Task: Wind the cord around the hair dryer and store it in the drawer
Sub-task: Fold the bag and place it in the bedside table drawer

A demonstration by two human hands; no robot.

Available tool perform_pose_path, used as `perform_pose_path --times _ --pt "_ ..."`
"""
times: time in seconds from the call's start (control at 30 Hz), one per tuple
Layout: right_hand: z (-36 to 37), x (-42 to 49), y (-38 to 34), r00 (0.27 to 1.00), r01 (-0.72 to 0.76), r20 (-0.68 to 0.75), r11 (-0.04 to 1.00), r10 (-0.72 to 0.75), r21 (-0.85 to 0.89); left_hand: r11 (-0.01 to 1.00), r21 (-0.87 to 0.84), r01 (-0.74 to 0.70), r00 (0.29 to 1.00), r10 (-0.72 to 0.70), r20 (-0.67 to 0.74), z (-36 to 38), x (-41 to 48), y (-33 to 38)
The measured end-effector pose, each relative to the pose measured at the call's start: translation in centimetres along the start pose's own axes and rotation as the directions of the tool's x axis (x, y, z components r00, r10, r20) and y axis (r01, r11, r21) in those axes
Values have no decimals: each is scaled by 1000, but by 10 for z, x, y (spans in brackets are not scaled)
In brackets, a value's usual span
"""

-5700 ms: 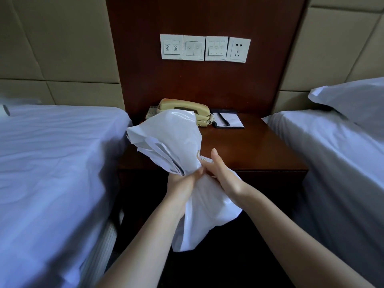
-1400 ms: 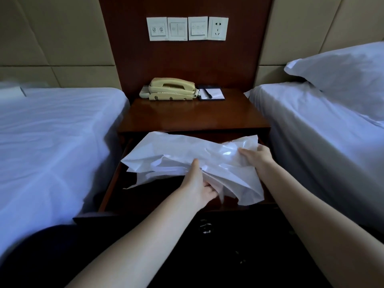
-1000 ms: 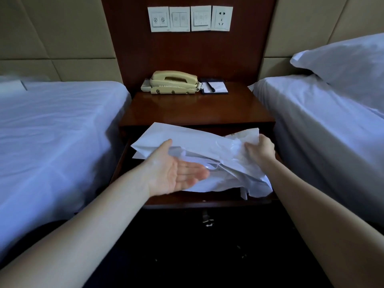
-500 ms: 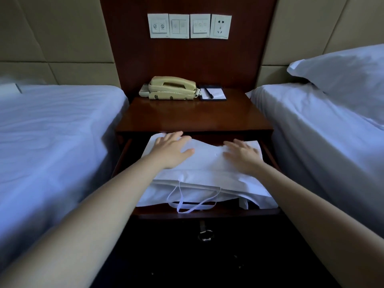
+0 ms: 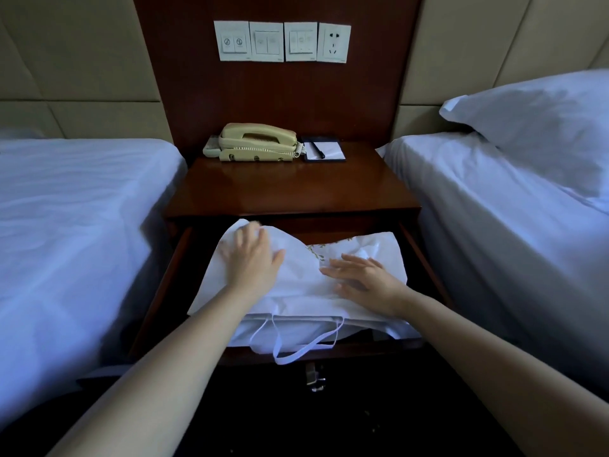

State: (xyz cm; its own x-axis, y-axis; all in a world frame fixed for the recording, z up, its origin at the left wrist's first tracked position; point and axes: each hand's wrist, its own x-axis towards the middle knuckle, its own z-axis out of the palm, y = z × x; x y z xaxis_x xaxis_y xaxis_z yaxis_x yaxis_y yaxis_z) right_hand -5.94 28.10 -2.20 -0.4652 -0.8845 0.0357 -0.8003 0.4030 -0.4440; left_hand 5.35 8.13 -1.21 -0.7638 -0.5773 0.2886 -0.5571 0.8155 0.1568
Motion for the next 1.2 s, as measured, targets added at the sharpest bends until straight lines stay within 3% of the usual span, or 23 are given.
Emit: perform_pose_path --times 0.07,0.17,0.23,0.3,0.4,0.5,0.67,0.8,0.9,0.97,1.0,1.1,1.17,1.2 --pt "1 0 4 992 -57 -113 997 63 57 933 -204 295 955 -297 23 2 -3 -9" --pt "-5 3 7 901 -333 -281 942 330 38 745 -425 515 844 -526 100 0 -3 -22" --pt "-14 4 6 773 -447 -435 883 461 141 724 -416 550 822 -558 115 -1 0 -35" --pt "-23 8 8 664 -469 -500 831 555 299 752 -400 524 841 -531 104 0 0 -47" --pt "-34 19 14 578 -558 -356 674 735 485 819 -361 446 889 -453 71 1 -6 -57" --pt "-34 27 22 550 -634 -277 610 788 475 877 -275 395 914 -404 24 -1 -10 -63" --pt "-27 23 30 580 -595 -340 670 740 444 928 -76 364 930 -358 78 -14 -24 -71" --pt "-15 12 25 653 -653 -342 731 676 199 937 40 347 924 -349 154 -15 -43 -68" --pt "-17 -1 18 774 -583 -451 779 445 -232 975 206 87 996 -90 5 -18 -50 -69" --pt "-22 -4 6 828 -472 -455 845 327 -252 958 256 -131 991 136 -2 -22 -49 -69" --pt "-24 -6 -3 859 -415 -396 894 325 -167 946 230 -230 973 225 48 -23 -48 -67" --pt "-21 -12 -20 934 -356 33 931 355 81 932 -92 -351 905 363 222 -24 -56 -60" --pt "-22 -16 -25 919 -357 227 925 322 133 921 -246 -303 874 371 312 -27 -58 -58" --pt "-25 -16 -28 899 -376 301 911 316 167 918 -337 -207 854 338 395 -27 -57 -57"
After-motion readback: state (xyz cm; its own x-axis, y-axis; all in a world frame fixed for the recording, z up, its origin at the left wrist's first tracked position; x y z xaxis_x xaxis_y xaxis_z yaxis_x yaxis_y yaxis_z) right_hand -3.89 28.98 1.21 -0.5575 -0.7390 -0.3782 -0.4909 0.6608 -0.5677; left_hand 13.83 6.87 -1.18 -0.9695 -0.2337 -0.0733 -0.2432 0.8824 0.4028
